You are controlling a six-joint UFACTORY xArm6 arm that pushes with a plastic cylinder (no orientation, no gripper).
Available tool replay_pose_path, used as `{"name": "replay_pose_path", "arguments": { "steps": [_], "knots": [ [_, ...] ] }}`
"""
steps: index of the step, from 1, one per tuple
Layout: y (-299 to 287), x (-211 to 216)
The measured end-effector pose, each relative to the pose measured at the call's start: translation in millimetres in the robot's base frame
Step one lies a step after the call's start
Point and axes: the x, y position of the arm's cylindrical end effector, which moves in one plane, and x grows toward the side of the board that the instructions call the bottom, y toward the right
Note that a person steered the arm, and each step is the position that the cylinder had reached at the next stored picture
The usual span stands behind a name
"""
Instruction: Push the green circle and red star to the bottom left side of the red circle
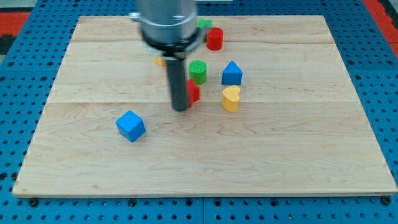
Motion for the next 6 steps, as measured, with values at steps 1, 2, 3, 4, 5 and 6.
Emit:
{"name": "replay_pose_path", "arguments": {
  "steps": [1,2,3,4,5,6],
  "knots": [
    [18.6,-9.1],
    [-17.7,-42.4],
    [-19.7,-27.1],
    [-42.1,-30.1],
    [-22.0,-63.8],
    [21.4,-96.8]
  ]
}}
